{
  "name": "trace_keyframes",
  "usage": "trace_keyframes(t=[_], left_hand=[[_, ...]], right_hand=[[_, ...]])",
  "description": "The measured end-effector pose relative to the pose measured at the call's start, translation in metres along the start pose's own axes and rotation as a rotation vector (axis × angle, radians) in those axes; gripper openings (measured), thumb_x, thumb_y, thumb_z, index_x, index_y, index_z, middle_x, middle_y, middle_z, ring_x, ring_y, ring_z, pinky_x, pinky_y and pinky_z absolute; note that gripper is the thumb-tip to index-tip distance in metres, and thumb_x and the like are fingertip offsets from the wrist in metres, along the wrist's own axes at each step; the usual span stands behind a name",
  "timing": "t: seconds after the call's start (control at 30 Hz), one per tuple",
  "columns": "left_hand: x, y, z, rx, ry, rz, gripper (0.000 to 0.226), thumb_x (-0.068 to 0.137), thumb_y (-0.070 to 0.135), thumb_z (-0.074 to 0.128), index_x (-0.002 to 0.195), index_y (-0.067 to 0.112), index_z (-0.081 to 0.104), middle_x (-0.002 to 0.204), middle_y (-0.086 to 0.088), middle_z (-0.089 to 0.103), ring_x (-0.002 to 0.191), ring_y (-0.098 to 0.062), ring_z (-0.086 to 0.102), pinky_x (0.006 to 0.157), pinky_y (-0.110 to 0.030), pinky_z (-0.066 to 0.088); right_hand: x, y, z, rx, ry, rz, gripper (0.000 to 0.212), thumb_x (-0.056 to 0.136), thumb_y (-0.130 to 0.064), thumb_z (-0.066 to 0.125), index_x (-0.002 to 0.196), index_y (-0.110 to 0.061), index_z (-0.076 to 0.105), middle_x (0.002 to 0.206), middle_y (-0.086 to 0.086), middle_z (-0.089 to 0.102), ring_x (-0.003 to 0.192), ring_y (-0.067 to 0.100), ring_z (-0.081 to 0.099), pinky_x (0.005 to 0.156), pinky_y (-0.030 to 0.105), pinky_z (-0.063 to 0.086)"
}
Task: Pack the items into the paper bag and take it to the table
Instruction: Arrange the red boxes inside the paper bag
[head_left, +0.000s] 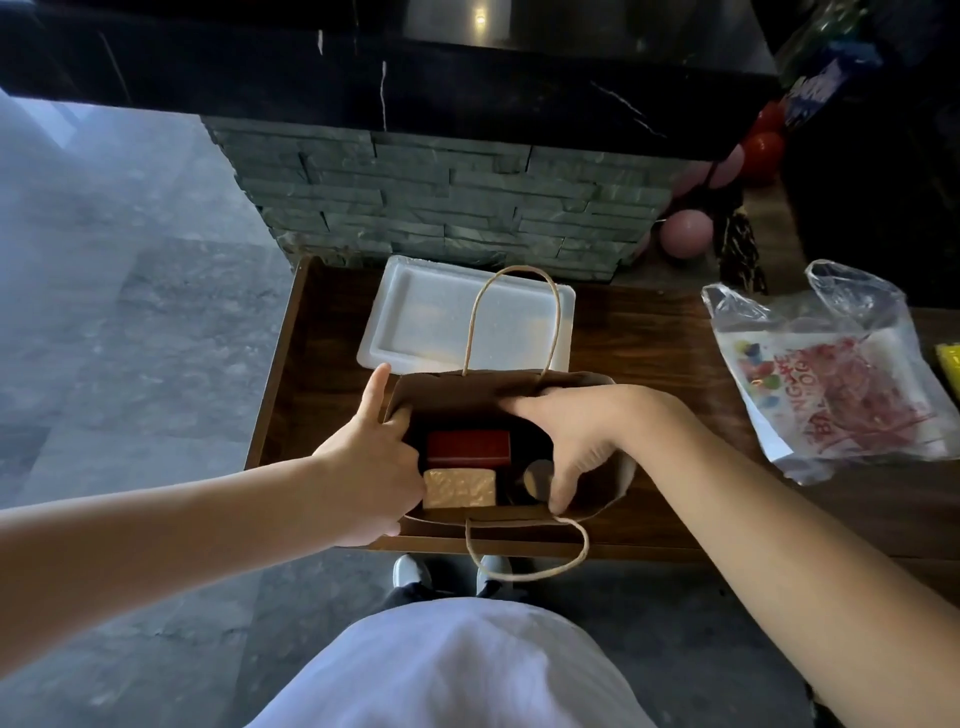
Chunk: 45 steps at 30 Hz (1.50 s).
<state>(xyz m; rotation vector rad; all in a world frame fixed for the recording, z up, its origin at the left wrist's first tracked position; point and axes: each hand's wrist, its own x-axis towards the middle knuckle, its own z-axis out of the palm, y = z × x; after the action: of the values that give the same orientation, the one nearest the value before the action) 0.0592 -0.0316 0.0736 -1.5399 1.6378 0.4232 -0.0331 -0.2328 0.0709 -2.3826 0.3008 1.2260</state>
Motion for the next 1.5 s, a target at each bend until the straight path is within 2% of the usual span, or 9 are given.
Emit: trace_keyframes(t=[0.27, 0.4, 0.67, 0.87, 0.97, 1.07, 1.23, 1.37, 1.5], left_hand=[[-0.005, 0.001, 0.009, -0.038, 0.181, 0.046, 0.027, 0.097, 0.040, 0.054, 0.105, 0.022, 0.072, 0.099, 0.001, 0.075, 0.113, -0.032, 0.052, 0.110, -0.059, 0.020], [-0.006, -0.002, 0.018, -0.085, 0.174, 0.022, 0.015, 0.097, 0.023, 0.058, 0.099, 0.020, 0.072, 0.097, 0.000, 0.074, 0.105, -0.027, 0.056, 0.101, -0.048, 0.036], [-0.004, -0.002, 0.025, -0.058, 0.270, 0.046, 0.015, 0.098, 0.023, 0.056, 0.098, 0.019, 0.071, 0.091, -0.001, 0.074, 0.103, -0.027, 0.055, 0.107, -0.054, 0.029], [-0.002, 0.001, 0.027, -0.100, 0.302, 0.018, 0.017, 0.100, 0.022, 0.054, 0.106, 0.017, 0.070, 0.097, -0.004, 0.076, 0.108, -0.031, 0.057, 0.109, -0.054, 0.026], [-0.003, 0.001, 0.029, -0.112, 0.267, 0.005, 0.020, 0.101, 0.025, 0.053, 0.108, 0.019, 0.071, 0.104, -0.004, 0.075, 0.112, -0.029, 0.055, 0.111, -0.054, 0.025], [-0.003, 0.001, 0.029, -0.127, 0.260, 0.009, 0.020, 0.100, 0.026, 0.056, 0.113, 0.021, 0.071, 0.113, -0.004, 0.073, 0.116, -0.028, 0.053, 0.111, -0.055, 0.025], [-0.002, 0.002, 0.027, -0.130, 0.252, 0.012, 0.023, 0.099, 0.028, 0.059, 0.119, 0.022, 0.068, 0.117, -0.004, 0.072, 0.117, -0.027, 0.053, 0.109, -0.053, 0.028], [0.000, 0.000, 0.029, -0.133, 0.302, 0.017, 0.022, 0.097, 0.028, 0.060, 0.117, 0.022, 0.069, 0.111, -0.004, 0.074, 0.113, -0.028, 0.056, 0.108, -0.053, 0.030], [0.004, 0.000, 0.028, -0.122, 0.304, 0.010, 0.022, 0.098, 0.028, 0.060, 0.117, 0.022, 0.068, 0.111, -0.004, 0.074, 0.115, -0.028, 0.056, 0.111, -0.052, 0.027]], right_hand=[[0.058, -0.042, 0.003, -0.032, -0.140, -0.010, 0.059, 0.078, -0.036, 0.076, 0.131, -0.023, 0.053, 0.096, -0.003, 0.059, 0.083, 0.018, 0.057, 0.076, 0.034, 0.049], [0.083, -0.058, 0.023, -0.198, -0.084, -0.012, 0.037, 0.089, -0.021, 0.066, 0.124, -0.014, 0.059, 0.116, 0.009, 0.062, 0.085, 0.025, 0.053, 0.074, 0.034, 0.041], [0.111, -0.063, 0.060, -0.343, 0.092, -0.056, 0.053, 0.094, -0.024, 0.061, 0.143, -0.023, 0.042, 0.148, 0.011, 0.044, 0.133, 0.036, 0.043, 0.106, 0.051, 0.040], [0.125, -0.052, 0.067, -0.217, -0.052, -0.058, 0.086, 0.081, -0.022, 0.074, 0.151, -0.027, 0.023, 0.144, 0.016, 0.045, 0.122, 0.035, 0.051, 0.099, 0.047, 0.044], [0.124, -0.036, 0.053, 0.051, -0.122, -0.007, 0.046, 0.077, -0.029, 0.070, 0.119, -0.031, 0.052, 0.110, 0.004, 0.062, 0.082, 0.017, 0.057, 0.078, 0.035, 0.048], [0.124, -0.015, 0.048, 0.401, -0.053, 0.078, 0.022, 0.084, -0.028, 0.064, 0.103, -0.033, 0.056, 0.100, -0.005, 0.059, 0.091, 0.019, 0.056, 0.083, 0.034, 0.045], [0.133, 0.003, 0.063, 0.601, 0.054, 0.154, 0.044, 0.091, -0.041, 0.063, 0.130, -0.021, 0.057, 0.129, 0.007, 0.060, 0.117, 0.026, 0.057, 0.104, 0.041, 0.043], [0.137, 0.008, 0.072, 0.971, 0.196, 0.205, 0.014, 0.091, -0.043, 0.063, 0.094, -0.030, 0.061, 0.112, 0.003, 0.066, 0.094, 0.017, 0.061, 0.082, 0.032, 0.049], [0.139, 0.009, 0.076, 1.251, 0.099, 0.304, 0.036, 0.079, -0.048, 0.072, 0.107, -0.027, 0.062, 0.108, 0.006, 0.070, 0.096, 0.027, 0.066, 0.070, 0.036, 0.052]])
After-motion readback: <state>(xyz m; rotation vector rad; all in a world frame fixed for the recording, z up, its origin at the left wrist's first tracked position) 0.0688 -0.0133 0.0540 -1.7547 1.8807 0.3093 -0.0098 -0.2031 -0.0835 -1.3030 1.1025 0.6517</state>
